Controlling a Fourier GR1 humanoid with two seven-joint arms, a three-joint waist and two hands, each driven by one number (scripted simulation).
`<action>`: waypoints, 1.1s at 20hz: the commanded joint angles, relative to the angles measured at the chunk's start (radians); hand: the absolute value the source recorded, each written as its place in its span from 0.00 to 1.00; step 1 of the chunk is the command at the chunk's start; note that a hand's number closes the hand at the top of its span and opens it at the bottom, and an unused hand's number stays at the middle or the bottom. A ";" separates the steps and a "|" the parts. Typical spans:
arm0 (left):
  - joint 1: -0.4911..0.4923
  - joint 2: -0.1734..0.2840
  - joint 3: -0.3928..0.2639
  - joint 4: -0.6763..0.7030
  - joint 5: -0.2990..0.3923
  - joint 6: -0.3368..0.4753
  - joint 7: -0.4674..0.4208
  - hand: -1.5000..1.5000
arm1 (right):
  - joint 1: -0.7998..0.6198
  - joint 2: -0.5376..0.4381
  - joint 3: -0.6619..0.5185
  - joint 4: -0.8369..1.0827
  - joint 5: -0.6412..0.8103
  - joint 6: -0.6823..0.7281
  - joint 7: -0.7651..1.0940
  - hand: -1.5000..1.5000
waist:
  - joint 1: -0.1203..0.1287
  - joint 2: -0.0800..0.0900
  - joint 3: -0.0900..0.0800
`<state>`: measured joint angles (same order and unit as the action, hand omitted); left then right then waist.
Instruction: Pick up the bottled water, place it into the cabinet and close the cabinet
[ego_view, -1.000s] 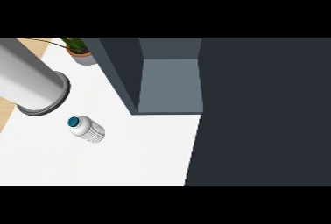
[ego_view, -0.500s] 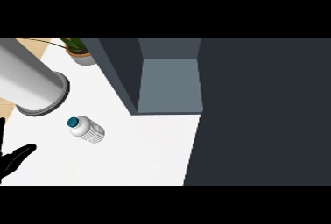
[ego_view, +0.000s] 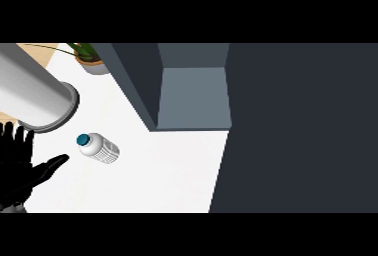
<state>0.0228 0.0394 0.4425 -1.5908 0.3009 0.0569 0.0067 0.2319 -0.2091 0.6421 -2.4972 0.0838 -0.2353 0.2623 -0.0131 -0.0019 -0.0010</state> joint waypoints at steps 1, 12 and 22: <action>0.030 -0.022 -0.019 0.057 -0.004 -0.041 -0.074 0.00 | -0.070 0.019 0.033 -0.109 0.142 -0.036 0.128 0.00 | 0.010 0.000 -0.001; -0.118 -0.016 -0.048 0.375 -0.008 -0.027 -0.245 0.00 | 0.008 -0.074 0.045 -0.119 0.108 -0.054 0.051 0.00 | -0.004 0.001 0.000; -0.162 -0.039 -0.095 0.554 -0.018 0.019 -0.417 0.00 | -0.019 -0.059 0.127 -0.088 0.158 -0.105 0.031 0.00 | 0.003 0.000 0.000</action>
<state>-0.1134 0.0057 0.3515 -1.0883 0.2930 0.0571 -0.3644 0.1929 -0.2600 0.7026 -2.4889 0.1020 -0.3326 0.2598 -0.0119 -0.0015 -0.0009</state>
